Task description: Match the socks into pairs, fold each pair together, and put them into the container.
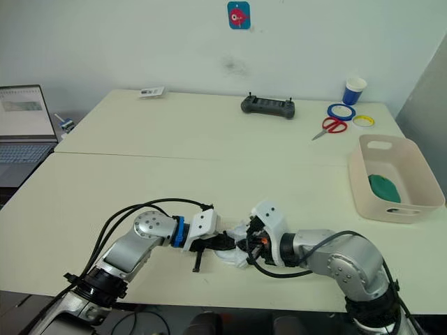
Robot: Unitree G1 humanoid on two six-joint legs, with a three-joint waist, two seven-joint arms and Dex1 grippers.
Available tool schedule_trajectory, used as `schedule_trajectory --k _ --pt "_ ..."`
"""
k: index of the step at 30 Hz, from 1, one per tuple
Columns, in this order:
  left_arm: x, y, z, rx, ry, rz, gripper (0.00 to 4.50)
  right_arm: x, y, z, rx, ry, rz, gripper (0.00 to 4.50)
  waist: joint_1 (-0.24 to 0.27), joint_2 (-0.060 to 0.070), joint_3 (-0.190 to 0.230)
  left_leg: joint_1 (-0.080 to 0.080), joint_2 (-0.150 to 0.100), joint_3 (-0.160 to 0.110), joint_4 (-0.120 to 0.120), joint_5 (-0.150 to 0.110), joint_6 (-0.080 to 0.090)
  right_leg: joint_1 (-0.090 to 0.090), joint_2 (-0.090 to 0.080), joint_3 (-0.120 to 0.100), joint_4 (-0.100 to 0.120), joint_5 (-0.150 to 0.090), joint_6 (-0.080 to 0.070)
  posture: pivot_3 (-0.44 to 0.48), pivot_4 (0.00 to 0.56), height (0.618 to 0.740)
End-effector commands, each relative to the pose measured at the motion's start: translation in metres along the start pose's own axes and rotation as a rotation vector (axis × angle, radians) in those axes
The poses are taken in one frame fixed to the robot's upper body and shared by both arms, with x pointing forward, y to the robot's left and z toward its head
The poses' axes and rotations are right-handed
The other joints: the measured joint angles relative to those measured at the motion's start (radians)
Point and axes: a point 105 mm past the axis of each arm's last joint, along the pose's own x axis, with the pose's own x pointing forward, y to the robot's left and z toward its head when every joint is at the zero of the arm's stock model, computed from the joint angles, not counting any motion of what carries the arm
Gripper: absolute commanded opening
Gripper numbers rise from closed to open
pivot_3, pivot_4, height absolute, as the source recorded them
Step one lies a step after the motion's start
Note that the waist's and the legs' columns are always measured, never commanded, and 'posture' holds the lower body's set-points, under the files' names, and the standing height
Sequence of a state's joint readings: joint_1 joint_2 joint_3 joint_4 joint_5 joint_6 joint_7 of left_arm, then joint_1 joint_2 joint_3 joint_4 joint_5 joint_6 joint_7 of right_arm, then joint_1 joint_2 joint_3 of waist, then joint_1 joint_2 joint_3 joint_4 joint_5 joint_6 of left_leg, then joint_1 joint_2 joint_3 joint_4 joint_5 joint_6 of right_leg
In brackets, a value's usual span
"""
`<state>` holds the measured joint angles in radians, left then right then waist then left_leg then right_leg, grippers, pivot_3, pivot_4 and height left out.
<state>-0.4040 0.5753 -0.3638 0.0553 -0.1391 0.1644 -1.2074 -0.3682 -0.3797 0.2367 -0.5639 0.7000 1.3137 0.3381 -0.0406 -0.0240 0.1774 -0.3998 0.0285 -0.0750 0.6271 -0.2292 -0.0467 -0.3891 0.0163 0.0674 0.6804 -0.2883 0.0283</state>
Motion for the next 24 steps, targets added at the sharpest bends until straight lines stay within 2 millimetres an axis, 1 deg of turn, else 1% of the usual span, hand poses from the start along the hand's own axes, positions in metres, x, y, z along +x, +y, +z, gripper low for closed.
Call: schedule_trajectory --k 1,2,5,8,11,13,14,16,17,20,21,23,24 --pt "-0.002 0.002 -0.007 -0.015 0.021 0.018 0.0 0.002 -0.005 0.015 -0.017 -0.063 -0.03 0.58 0.0 0.0 0.0 0.0 0.0 0.0 0.0 0.0 0.0 0.0 0.0 0.0 0.0 0.0 0.0 0.0 0.15 0.74" --pt "-0.004 0.003 -0.008 -0.019 0.022 0.03 0.0 0.001 -0.004 0.021 -0.015 -0.081 -0.026 0.74 0.0 0.0 0.0 0.0 0.0 0.0 0.0 0.0 0.0 0.0 0.0 0.0 0.0 0.0 0.0 0.0 0.15 0.74" --pt "-0.013 0.01 -0.007 -0.048 0.008 0.072 0.0 -0.005 0.001 0.029 -0.01 -0.105 -0.002 1.8 -0.001 0.0 0.0 0.0 0.0 0.0 0.0 0.0 0.0 0.0 0.0 0.0 0.001 0.0 0.0 0.0 0.15 0.74" --pt "-0.025 0.018 0.0 -0.109 -0.042 0.127 0.0 -0.017 0.008 0.034 -0.026 -0.122 0.028 2.86 -0.001 0.0 0.0 0.0 0.0 -0.001 0.0 0.0 0.0 0.0 0.0 -0.001 0.001 0.0 0.0 0.0 0.15 0.74" --pt "-0.037 0.022 0.001 -0.159 -0.061 0.163 0.0 -0.029 0.015 0.043 -0.072 -0.157 0.058 3.86 -0.002 0.001 0.001 0.0 0.0 -0.001 0.0 0.0 0.0 0.0 0.0 -0.001 0.001 0.0 0.0 0.0 0.15 0.74" --pt "-0.046 0.023 0.001 -0.201 -0.066 0.184 0.0 -0.036 0.013 0.047 -0.154 -0.165 0.026 3.86 -0.004 0.001 0.001 0.0 0.0 -0.002 0.0 0.0 0.0 0.0 0.0 -0.001 0.0 0.0 0.0 0.0 0.15 0.74" --pt "-0.052 0.022 -0.001 -0.226 -0.064 0.19 0.0 -0.039 0.009 0.047 -0.192 -0.161 -0.008 3.86 -0.005 0.002 0.002 0.0 0.0 -0.001 0.0 0.0 0.0 0.0 0.0 -0.001 0.0 0.0 0.0 0.0 0.15 0.74" --pt "-0.066 0.016 -0.005 -0.27 -0.049 0.185 0.0 -0.041 -0.006 0.044 -0.23 -0.158 -0.094 3.86 -0.011 0.001 0.003 0.0 0.0 -0.001 -0.001 0.0 0.0 0.0 0.0 -0.001 0.0 0.0 0.0 0.0 0.15 0.74" --pt "-0.071 0.015 -0.005 -0.281 -0.041 0.187 0.0 -0.04 -0.012 0.042 -0.253 -0.15 -0.126 3.68 -0.013 0.001 0.003 0.0 0.001 -0.001 -0.001 0.0 0.0 -0.001 0.0 -0.002 0.0 0.0 0.0 0.0 0.15 0.74" --pt "-0.081 0.021 -0.002 -0.265 -0.035 0.213 0.0 -0.03 -0.017 0.03 -0.289 -0.112 -0.125 2.94 -0.014 0.001 0.004 0.0 0.001 -0.001 -0.002 0.0 0.0 -0.001 0.0 -0.002 0.0 -0.001 -0.001 0.0 0.15 0.74" --pt "-0.081 0.025 0.006 -0.241 -0.047 0.212 0.0 -0.025 -0.018 0.024 -0.296 -0.092 -0.119 2.51 -0.013 0.001 0.004 0.0 0.001 -0.002 -0.002 0.0 0.0 -0.001 0.0 -0.002 0.0 -0.001 -0.001 0.0 0.15 0.74" --pt "-0.078 0.026 0.019 -0.184 -0.057 0.182 0.0 -0.016 -0.019 0.016 -0.311 -0.063 -0.109 1.83 -0.013 0.0 0.005 -0.001 0.001 -0.002 -0.002 0.0 0.0 -0.001 0.0 -0.002 0.0 -0.001 -0.001 0.0 0.15 0.74" --pt "-0.073 0.021 0.032 -0.125 -0.064 0.128 0.0 -0.01 -0.021 0.013 -0.327 -0.047 -0.11 1.43 -0.013 0.0 0.005 -0.001 0.0 -0.002 -0.002 0.0 0.0 -0.001 0.0 -0.002 0.0 -0.001 -0.001 0.0 0.15 0.74"
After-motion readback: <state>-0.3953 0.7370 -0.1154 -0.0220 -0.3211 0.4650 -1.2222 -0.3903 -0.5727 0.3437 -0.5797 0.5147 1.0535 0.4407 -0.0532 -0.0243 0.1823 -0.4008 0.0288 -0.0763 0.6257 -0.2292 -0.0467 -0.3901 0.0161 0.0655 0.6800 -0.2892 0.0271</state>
